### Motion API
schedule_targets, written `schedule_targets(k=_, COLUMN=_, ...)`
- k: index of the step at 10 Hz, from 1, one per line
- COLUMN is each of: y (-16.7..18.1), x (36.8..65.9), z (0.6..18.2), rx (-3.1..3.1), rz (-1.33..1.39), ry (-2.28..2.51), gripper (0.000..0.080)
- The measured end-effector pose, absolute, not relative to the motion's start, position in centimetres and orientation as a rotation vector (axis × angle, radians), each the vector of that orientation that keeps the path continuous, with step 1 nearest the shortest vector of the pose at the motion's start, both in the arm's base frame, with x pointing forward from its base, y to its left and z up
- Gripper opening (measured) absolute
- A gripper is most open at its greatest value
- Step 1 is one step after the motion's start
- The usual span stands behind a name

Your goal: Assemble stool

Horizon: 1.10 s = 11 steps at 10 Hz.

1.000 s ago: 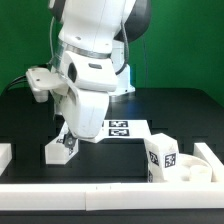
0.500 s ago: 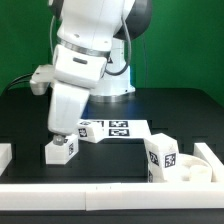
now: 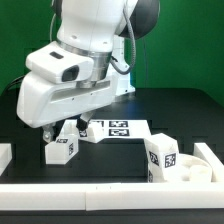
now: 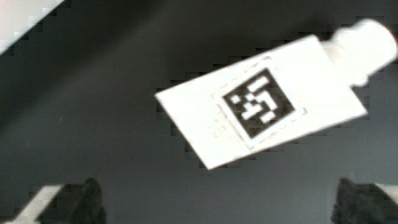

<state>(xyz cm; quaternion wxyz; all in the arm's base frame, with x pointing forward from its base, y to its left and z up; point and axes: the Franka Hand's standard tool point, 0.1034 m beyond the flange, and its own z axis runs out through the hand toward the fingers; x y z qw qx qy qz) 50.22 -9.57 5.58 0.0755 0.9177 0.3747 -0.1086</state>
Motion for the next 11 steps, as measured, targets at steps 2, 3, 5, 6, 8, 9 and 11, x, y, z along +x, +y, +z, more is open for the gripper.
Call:
schedule_targets(k=2, y=-9.4, x=50.2, z=5.5, rx=2.794, rz=-0.314, ry=1.016, gripper=0.0649)
schedule_targets(k=3, y=-9.3, x=50.2, z=5.5, rx=2.842, rz=-0.300, ry=0.883, gripper=0.0649)
schedule_targets(k=5, y=-9.9, x=50.7, z=5.4, rx=2.972, rz=-0.279, ry=0.448, gripper=0.0649)
schedule_targets(k=6, y=-10.1, x=50.5, z=4.7, rx=3.011, rz=-0.270, ry=0.161, gripper=0.0649)
schedule_targets(k=8, y=-11.8, x=50.9, z=4.7, rx=3.076, rz=-0.290, ry=-0.113, gripper=0.0649)
schedule_targets(k=9, y=-11.3, x=51.1, z=4.6, rx=3.062, rz=-0.272, ry=-0.232, gripper=0.0649)
schedule_targets(k=11, y=-11.0, x=51.1, z=4.5, rx=3.064, rz=-0.281, ry=-0.331, gripper=0.0649)
